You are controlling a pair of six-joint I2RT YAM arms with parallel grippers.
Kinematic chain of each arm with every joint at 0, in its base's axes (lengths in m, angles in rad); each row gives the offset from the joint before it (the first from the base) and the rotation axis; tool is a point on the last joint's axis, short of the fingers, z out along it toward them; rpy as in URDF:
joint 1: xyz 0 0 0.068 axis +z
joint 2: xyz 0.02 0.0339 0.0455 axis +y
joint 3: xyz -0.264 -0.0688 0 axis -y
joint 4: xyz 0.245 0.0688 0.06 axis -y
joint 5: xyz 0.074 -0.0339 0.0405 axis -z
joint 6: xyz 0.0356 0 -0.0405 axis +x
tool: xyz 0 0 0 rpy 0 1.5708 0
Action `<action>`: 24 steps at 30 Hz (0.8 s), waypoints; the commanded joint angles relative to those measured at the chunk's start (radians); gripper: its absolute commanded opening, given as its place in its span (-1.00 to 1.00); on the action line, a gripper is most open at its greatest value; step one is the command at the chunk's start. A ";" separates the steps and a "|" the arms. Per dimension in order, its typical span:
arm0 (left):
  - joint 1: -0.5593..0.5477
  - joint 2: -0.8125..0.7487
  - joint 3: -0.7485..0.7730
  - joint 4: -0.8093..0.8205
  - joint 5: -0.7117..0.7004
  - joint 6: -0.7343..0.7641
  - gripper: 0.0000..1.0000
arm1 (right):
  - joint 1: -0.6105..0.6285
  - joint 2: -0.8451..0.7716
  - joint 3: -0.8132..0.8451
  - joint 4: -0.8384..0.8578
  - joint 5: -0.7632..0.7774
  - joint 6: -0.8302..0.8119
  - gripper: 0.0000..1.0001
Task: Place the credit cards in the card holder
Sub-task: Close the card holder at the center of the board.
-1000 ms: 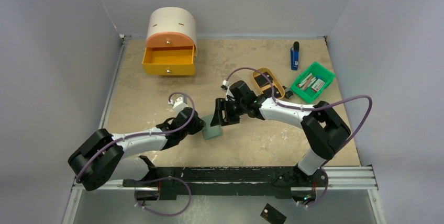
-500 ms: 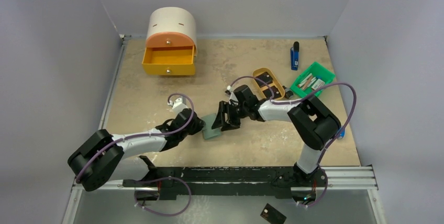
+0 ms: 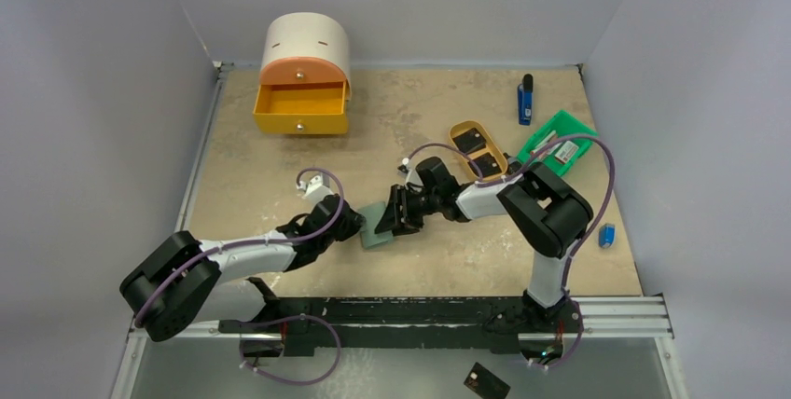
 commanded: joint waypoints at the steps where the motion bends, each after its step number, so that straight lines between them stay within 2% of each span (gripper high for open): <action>1: 0.009 0.029 -0.037 -0.104 -0.028 0.008 -1.00 | 0.010 0.020 0.013 0.051 -0.022 0.017 -0.11; 4: 0.008 0.032 -0.042 -0.102 -0.026 0.005 -1.00 | 0.017 0.029 0.020 0.062 -0.030 0.018 -0.23; 9: 0.009 0.037 -0.049 -0.091 -0.021 0.000 -1.00 | 0.034 0.046 0.037 0.070 -0.049 0.018 -0.30; 11: 0.008 0.037 -0.047 -0.090 -0.019 0.000 -1.00 | 0.037 0.045 0.042 0.071 -0.055 0.014 -0.46; 15: 0.009 0.008 -0.035 -0.120 -0.032 0.003 -1.00 | 0.039 -0.011 0.043 0.030 -0.027 -0.028 -0.92; 16: 0.009 -0.021 -0.022 -0.156 -0.045 0.006 -1.00 | 0.038 -0.049 0.049 -0.009 0.003 -0.061 -1.00; 19: 0.010 -0.158 0.058 -0.320 -0.095 0.015 -1.00 | 0.038 -0.185 0.114 -0.188 0.145 -0.191 -1.00; 22: 0.011 -0.312 0.202 -0.507 -0.172 0.042 -1.00 | 0.038 -0.313 0.236 -0.426 0.283 -0.367 -1.00; 24: 0.011 -0.387 0.350 -0.610 -0.247 0.078 -0.86 | 0.038 -0.375 0.347 -0.580 0.416 -0.496 -1.00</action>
